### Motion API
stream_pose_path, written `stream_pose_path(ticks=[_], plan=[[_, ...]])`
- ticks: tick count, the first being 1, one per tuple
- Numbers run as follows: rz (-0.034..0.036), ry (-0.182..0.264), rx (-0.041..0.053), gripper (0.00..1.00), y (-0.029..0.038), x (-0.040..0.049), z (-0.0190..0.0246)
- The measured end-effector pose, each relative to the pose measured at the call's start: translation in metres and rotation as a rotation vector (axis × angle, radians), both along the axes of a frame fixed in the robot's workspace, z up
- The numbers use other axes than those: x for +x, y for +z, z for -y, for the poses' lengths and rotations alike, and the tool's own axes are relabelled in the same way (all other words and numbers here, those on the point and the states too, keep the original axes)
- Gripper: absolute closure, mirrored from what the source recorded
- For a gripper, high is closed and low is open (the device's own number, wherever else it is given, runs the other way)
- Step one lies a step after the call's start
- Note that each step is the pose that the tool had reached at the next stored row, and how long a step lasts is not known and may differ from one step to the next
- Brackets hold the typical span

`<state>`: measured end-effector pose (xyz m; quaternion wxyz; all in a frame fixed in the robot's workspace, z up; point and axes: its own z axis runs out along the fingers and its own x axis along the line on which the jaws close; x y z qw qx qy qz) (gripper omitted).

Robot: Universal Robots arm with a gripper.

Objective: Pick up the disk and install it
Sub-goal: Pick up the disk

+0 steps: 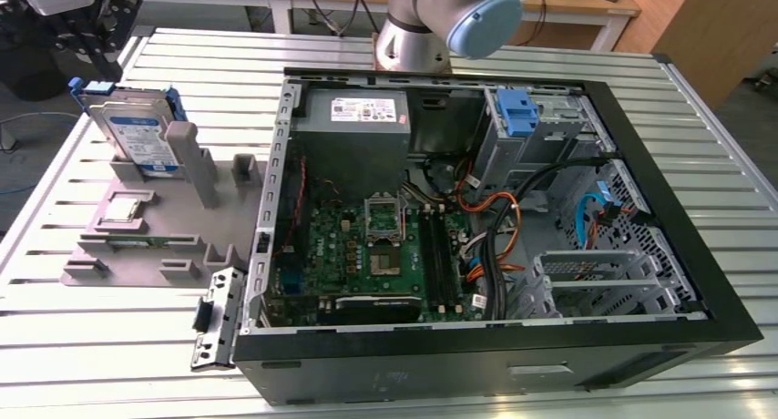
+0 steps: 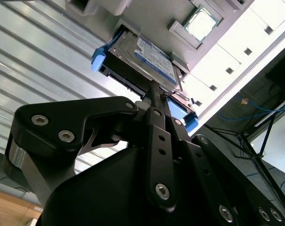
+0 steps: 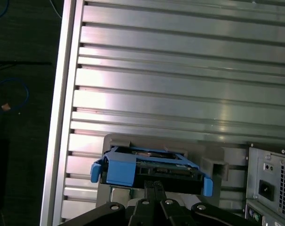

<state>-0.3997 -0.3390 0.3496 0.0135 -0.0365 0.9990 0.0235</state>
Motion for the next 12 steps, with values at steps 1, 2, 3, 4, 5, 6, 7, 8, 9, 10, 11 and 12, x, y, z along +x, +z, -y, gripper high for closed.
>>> stream_pose_path(ticks=[1,2,3,4,5,6,7,8,9,10,11,12], plan=[[0.0000,0.004,0.0002,0.90,0.0000,0.0000,0.0000],[0.0000,0.010,0.0003,0.90,0.0000,0.0000,0.0000],[0.0000,0.018,0.0004,0.90,0.0000,0.0000,0.0000],[0.0001,0.029,0.0006,0.90,0.0000,0.0000,0.0000],[0.0001,0.040,0.0008,0.90,0.0000,0.0000,0.0000],[0.0001,0.052,0.0011,0.90,0.0000,0.0000,0.0000],[0.0001,0.064,0.0013,0.90,0.0000,0.0000,0.0000],[0.0001,0.073,0.0013,0.90,-0.0001,0.0000,0.0000],[0.0002,0.075,0.0013,0.90,-0.0001,0.0000,0.0000],[0.0001,0.076,0.0013,0.90,0.0000,0.0000,0.0000],[0.0001,0.076,0.0013,0.90,0.0000,0.0000,0.0000],[0.0001,0.076,0.0013,0.90,0.0000,0.0000,0.0000]])
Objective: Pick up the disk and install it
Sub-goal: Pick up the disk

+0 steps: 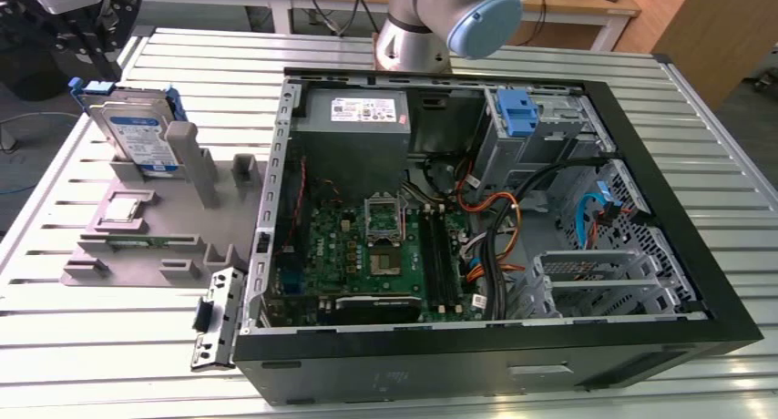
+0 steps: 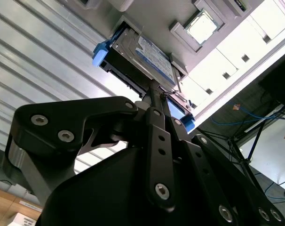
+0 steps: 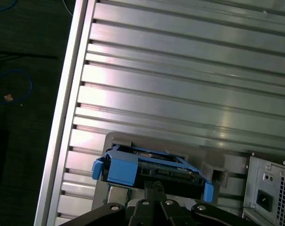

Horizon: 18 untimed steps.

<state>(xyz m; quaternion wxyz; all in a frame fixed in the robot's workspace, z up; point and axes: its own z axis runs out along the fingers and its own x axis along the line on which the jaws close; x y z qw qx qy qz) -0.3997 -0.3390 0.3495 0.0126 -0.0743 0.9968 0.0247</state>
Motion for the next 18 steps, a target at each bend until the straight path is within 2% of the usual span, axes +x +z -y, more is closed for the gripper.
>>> stream_pose_path(ticks=[18], plan=[[0.0000,0.019,0.0001,0.90,0.0000,0.0000,0.0000]])
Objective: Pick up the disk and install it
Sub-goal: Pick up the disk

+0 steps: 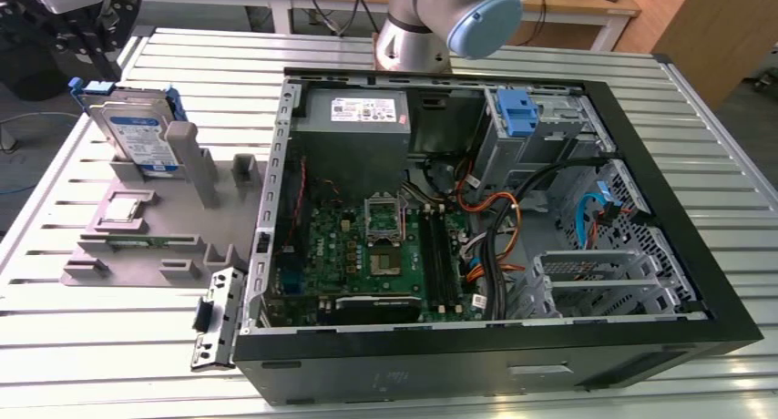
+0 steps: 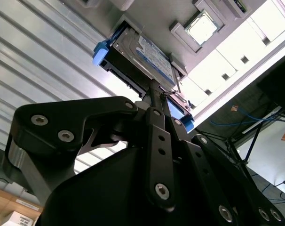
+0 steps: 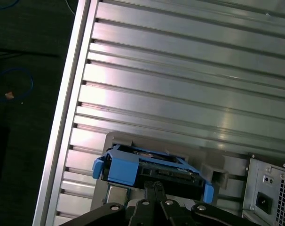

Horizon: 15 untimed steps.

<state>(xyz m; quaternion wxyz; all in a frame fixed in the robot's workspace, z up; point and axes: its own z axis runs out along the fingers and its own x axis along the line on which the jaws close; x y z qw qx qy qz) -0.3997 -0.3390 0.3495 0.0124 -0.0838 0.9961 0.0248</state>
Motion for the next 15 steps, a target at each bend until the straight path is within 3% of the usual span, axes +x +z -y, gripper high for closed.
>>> stream_pose_path(ticks=[8,15], plan=[[0.0001,0.067,0.0015,0.90,0.0000,0.0000,0.0000],[0.0000,0.070,0.0015,0.90,0.0000,0.0000,0.0000]])
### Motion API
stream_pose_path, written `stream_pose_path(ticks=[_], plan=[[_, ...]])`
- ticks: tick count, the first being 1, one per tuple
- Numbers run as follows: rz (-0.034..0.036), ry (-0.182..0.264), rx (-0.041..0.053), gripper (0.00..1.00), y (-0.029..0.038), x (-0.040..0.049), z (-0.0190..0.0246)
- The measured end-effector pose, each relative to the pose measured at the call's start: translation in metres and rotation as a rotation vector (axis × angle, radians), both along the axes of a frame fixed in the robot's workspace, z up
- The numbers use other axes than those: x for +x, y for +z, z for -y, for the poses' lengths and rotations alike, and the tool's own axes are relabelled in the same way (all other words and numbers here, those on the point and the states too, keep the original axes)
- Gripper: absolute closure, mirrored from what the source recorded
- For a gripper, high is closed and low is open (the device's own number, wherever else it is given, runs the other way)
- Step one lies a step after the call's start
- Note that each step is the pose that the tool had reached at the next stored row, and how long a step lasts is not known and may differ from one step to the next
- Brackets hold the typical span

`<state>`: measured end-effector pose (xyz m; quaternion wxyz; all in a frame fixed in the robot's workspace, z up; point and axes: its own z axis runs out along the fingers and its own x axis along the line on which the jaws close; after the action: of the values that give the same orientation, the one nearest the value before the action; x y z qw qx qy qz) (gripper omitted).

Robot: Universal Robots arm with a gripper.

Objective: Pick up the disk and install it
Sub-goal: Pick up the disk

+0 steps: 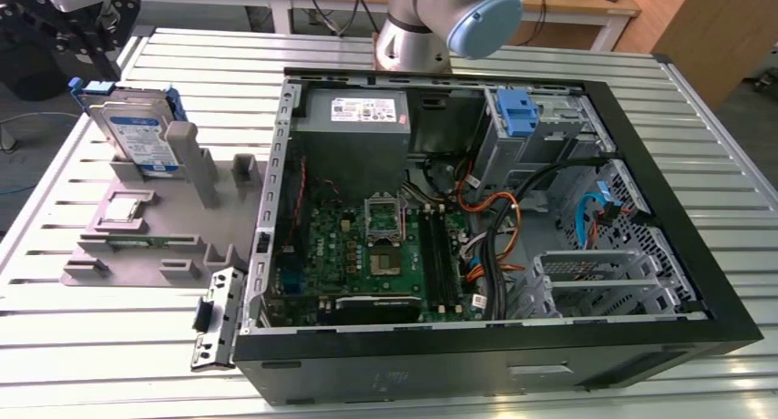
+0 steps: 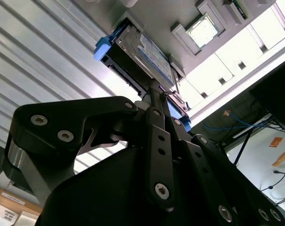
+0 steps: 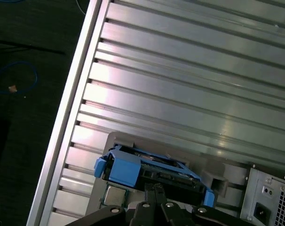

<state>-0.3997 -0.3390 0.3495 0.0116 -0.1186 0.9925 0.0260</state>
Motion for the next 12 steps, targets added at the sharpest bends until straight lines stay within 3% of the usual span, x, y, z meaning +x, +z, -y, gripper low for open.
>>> stream_pose_path(ticks=[8,12], plan=[[0.0000,0.078,0.0001,0.90,-0.0001,0.0000,0.0000],[0.0001,0.084,0.0001,0.90,-0.0001,0.0000,0.0000]])
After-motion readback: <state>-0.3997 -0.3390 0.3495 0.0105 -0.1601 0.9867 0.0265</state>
